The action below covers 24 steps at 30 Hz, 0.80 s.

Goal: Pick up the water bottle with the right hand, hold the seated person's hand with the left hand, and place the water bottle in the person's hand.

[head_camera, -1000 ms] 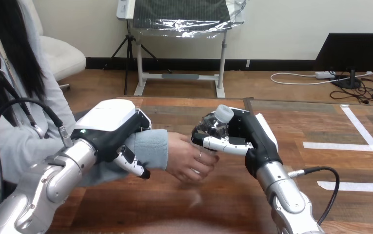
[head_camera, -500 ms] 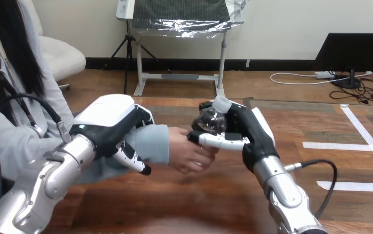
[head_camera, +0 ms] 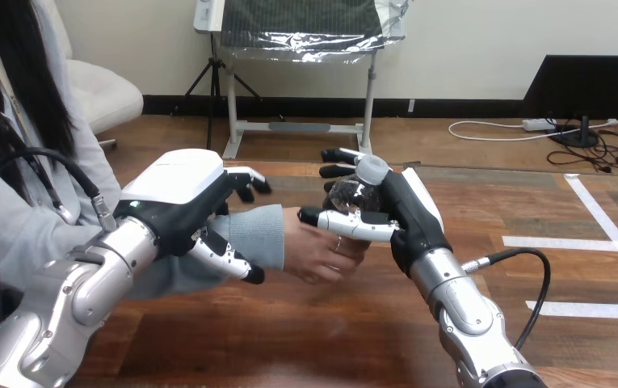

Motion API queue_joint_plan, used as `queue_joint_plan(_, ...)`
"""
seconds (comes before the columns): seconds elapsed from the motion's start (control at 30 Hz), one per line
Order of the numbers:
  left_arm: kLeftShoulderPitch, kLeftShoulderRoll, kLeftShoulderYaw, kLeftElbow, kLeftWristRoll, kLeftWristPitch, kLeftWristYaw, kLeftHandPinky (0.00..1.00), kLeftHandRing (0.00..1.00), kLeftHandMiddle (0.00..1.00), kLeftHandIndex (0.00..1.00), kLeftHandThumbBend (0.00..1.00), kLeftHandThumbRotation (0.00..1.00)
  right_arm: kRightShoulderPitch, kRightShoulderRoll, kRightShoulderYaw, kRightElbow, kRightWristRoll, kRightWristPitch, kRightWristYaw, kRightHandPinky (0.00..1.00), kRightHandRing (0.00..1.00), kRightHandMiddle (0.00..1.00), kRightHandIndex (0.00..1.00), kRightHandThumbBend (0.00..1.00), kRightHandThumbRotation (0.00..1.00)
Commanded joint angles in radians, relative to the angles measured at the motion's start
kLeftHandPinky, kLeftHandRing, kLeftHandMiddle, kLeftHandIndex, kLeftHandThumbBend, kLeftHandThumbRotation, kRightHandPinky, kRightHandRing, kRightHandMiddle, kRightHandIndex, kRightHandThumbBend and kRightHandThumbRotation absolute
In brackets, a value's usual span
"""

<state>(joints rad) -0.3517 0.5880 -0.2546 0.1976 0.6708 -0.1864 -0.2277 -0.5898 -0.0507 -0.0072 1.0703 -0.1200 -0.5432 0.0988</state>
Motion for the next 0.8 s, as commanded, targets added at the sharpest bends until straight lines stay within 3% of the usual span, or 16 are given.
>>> queue_joint_plan(0.0, -0.037, 0.018, 0.032, -0.054, 0.0, 0.006, 0.018, 0.81, 0.84, 0.87, 0.92, 1.0, 0.36, -0.077, -0.035, 0.002, -0.004, -0.006, -0.019, -0.015, 0.77, 0.81, 0.8, 0.86, 0.91, 0.43)
queue_joint_plan(0.4, -0.006, 0.02, 0.049, -0.061, -0.018, 0.0, 0.03, 0.9, 0.94, 0.96, 0.99, 1.0, 0.42, -0.081, -0.058, 0.008, -0.009, -0.023, 0.0, -0.009, 0.81, 0.85, 0.84, 0.92, 0.96, 0.56)
queue_joint_plan(0.77, 0.028, 0.02, 0.076, -0.056, -0.051, -0.042, 0.057, 0.93, 0.98, 1.0, 1.0, 1.0, 0.46, -0.08, -0.079, 0.014, -0.016, -0.029, 0.004, -0.001, 0.85, 0.89, 0.88, 0.95, 1.0, 0.65)
